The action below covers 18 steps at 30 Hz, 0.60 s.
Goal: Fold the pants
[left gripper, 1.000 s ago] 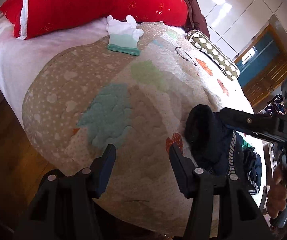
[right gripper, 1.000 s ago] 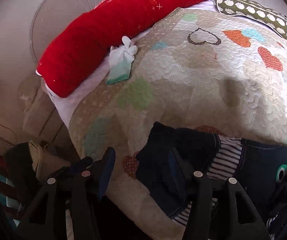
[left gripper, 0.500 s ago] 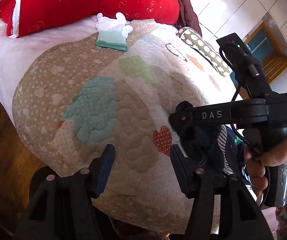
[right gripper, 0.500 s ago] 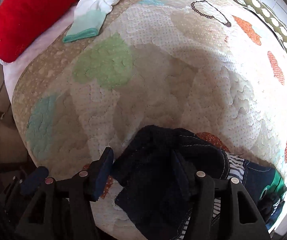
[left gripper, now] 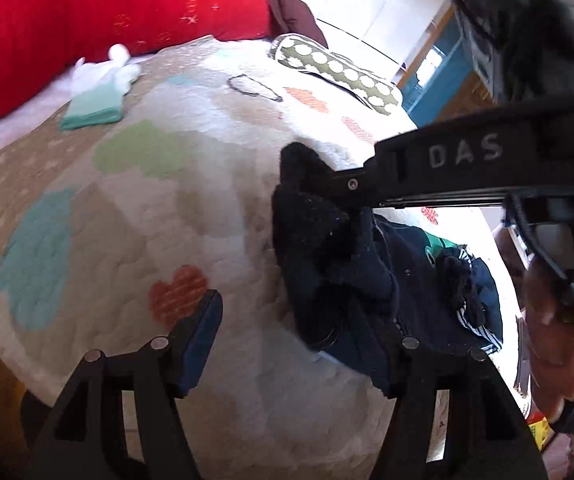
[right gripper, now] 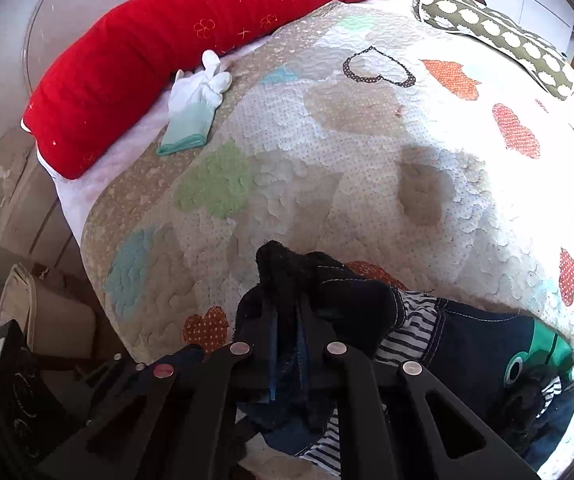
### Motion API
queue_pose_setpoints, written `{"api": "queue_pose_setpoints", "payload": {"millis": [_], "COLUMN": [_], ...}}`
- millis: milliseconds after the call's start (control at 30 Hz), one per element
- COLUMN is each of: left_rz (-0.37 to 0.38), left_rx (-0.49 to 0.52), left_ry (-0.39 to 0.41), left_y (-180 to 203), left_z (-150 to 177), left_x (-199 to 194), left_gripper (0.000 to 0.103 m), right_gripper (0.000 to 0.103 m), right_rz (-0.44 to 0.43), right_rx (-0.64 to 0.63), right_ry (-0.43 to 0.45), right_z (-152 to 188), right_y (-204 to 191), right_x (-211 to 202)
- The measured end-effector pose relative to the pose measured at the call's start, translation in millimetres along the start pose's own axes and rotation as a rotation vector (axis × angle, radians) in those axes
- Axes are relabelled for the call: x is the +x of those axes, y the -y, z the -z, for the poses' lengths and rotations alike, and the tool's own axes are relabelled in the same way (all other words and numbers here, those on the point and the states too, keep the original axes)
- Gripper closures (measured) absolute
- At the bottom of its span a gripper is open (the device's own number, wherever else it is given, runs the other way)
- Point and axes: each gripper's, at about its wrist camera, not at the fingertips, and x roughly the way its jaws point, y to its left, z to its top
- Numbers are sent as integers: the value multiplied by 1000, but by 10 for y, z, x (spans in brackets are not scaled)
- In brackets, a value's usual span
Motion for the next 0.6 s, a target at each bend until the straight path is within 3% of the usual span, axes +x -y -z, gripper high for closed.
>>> {"api": "queue_pose_setpoints", "payload": {"millis": [67, 100, 300, 600], "left_rz": [17, 32, 70, 161], "left_rx": [18, 14, 45, 196], "left_ry": [-43, -67, -65, -142], "left_y": [104, 147, 526, 1610], "left_z": [-54, -78, -174, -179], "left_x": [92, 136, 66, 337], "left_gripper": [94, 99, 99, 99], "right_gripper": [95, 95, 95, 95], "right_rz": [-25, -38, -108, -150], "right_rx": [21, 32, 110, 303], "right_ry": [25, 38, 137, 280], "right_z": [23, 51, 235, 803], "right_y": [-18, 29, 365, 1347], "right_x": [-50, -125, -470, -1048]}}
